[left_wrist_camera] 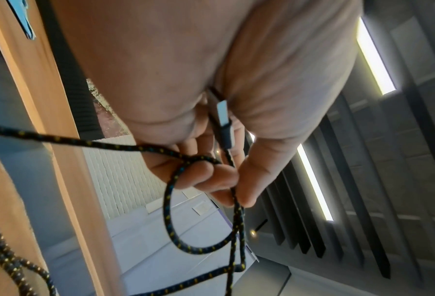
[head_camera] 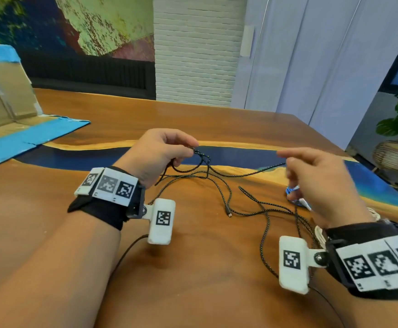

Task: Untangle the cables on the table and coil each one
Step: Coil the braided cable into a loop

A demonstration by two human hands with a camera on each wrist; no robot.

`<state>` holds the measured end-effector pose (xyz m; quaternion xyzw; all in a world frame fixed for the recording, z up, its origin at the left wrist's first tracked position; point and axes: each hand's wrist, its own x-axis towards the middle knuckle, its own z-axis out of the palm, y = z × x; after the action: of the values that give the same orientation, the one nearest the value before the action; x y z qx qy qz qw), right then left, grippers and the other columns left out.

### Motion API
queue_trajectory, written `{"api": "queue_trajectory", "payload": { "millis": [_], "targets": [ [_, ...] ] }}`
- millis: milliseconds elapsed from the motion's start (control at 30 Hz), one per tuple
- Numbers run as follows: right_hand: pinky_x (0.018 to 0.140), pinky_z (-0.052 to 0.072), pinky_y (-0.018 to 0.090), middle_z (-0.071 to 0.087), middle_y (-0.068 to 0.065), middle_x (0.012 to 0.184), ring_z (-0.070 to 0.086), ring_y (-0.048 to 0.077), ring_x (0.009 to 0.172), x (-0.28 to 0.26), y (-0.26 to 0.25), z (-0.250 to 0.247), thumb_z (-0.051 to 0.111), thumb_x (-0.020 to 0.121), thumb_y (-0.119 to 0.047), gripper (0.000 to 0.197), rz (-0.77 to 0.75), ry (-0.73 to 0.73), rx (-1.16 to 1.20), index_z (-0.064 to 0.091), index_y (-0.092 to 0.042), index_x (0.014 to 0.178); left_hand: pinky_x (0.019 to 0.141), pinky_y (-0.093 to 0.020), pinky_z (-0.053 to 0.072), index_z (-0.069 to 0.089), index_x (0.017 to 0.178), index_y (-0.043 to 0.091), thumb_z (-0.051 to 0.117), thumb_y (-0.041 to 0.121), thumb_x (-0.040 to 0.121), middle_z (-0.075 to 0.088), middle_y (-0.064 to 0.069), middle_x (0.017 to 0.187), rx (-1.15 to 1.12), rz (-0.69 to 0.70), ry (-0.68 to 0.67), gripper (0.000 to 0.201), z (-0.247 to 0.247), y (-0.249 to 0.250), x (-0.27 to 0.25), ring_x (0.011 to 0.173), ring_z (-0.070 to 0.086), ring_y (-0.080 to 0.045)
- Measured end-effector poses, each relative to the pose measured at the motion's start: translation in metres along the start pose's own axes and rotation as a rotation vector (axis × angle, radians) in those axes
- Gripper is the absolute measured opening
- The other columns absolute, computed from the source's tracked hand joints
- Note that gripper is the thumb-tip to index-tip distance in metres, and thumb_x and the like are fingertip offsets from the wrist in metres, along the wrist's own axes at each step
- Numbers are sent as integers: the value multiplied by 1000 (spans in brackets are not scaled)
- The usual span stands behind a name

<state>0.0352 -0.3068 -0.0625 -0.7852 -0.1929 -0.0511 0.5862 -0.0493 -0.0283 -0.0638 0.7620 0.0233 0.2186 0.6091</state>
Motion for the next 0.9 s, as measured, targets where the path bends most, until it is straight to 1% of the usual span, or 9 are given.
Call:
{"api": "queue_trajectory", "payload": {
  "millis": [67,133,267,333,433,533,600,767,900],
  "targets": [
    [94,50,38,62,-10,124,59,14,112,-5,1,7,54,103,-26,28,-24,-187,-397,70,-36,123,60,-23,47,75,95,5,70,-6,88,62,-3,70,-7,27,-23,14,7,1,-1,61,52,-12],
    [115,31,39,43,-9,152,37,15,142,-11,-1,20,55,102,-37,31,-47,-318,-636,65,-39,131,60,-23,48,75,94,6,72,-6,87,65,-1,70,-20,48,-37,14,14,1,-1,60,53,-11],
    [116,33,30,51,-16,146,42,5,138,-21,-6,44,61,98,-39,38,-106,-394,-488,62,-37,136,60,-24,48,75,91,8,73,-5,86,66,-6,76,-93,78,-62,14,26,2,-3,61,53,-13],
    [111,44,36,63,-18,133,55,2,126,-24,-2,56,65,96,-38,38,-97,-395,-281,63,-34,134,60,-24,47,73,89,7,72,-7,86,64,-7,76,-151,82,-64,14,30,2,-4,60,52,-13],
    [84,55,30,76,-10,90,70,5,88,-29,3,71,63,100,-31,27,-12,-394,-37,64,-26,126,56,-23,44,71,88,6,70,-8,87,60,-10,74,-220,78,-69,14,33,2,-5,57,48,-14],
    [53,49,31,58,-14,54,51,13,48,-32,3,73,56,104,-22,18,53,-328,204,64,-21,120,51,-23,35,72,92,5,69,3,91,56,-16,83,-195,45,-31,3,28,5,-4,54,41,-14],
    [45,38,27,55,-16,51,39,10,44,-25,3,64,56,104,-23,15,40,-210,224,69,-23,111,48,-21,31,74,92,9,70,16,93,60,-10,87,-159,0,36,9,20,3,0,53,39,-12],
    [45,30,25,51,-13,53,36,6,43,-8,8,32,63,100,-22,12,53,65,255,75,-17,98,50,-26,22,75,90,16,57,36,98,56,1,86,-207,-97,280,28,-9,-6,8,53,35,-10],
    [38,25,23,45,1,60,30,10,44,-6,5,20,49,107,-19,22,89,6,285,71,-16,106,70,-26,43,78,87,19,58,26,96,72,9,87,-6,-68,372,23,-15,-1,9,84,63,-11]
  ]
}}
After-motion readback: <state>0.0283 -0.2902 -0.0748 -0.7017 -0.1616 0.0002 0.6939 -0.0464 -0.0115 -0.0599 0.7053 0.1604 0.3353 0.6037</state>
